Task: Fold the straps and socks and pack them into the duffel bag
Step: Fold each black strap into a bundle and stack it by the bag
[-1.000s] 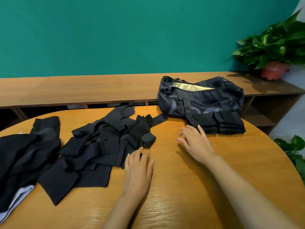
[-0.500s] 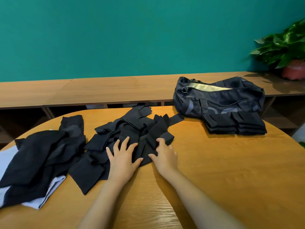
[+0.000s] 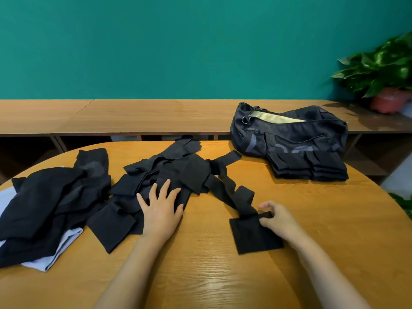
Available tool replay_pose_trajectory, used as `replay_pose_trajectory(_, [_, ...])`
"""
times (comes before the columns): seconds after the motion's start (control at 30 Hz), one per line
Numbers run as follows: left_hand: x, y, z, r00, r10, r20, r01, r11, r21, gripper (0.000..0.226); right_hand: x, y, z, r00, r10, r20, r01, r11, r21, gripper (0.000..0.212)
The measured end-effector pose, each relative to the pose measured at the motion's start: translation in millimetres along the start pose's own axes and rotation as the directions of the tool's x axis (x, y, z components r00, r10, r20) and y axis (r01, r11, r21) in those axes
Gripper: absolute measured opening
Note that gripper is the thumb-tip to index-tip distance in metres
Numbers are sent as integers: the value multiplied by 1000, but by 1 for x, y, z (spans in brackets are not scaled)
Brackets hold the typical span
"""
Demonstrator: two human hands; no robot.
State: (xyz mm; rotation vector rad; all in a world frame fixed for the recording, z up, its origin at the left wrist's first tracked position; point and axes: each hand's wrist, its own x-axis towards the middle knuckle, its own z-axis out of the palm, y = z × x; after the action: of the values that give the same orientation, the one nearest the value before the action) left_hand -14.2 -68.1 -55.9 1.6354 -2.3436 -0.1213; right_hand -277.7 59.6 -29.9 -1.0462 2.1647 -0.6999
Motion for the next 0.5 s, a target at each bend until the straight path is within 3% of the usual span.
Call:
replay_pose_trajectory(0.13, [1, 13, -5, 997, 26, -66, -26, 1000, 13, 45, -10, -1, 17, 973, -194, -127, 134, 917, -377, 42])
replay_pose_trajectory(0.3, [4, 44, -2, 932, 267, -244, -282, 959, -29, 32, -10, -24, 35, 887, -373, -273, 246, 880, -406, 30])
replay_pose_trajectory(0.4, [15, 64, -5, 937, 298, -183, -311, 949, -46, 33, 4, -45, 47, 865, -416, -280, 261, 850, -457, 39])
replay_pose_trajectory(0.5, [32, 77, -6, 936, 346, -67, -347, 938, -14, 41, 27, -69, 54, 894, -389, -223, 196, 787, -585, 59])
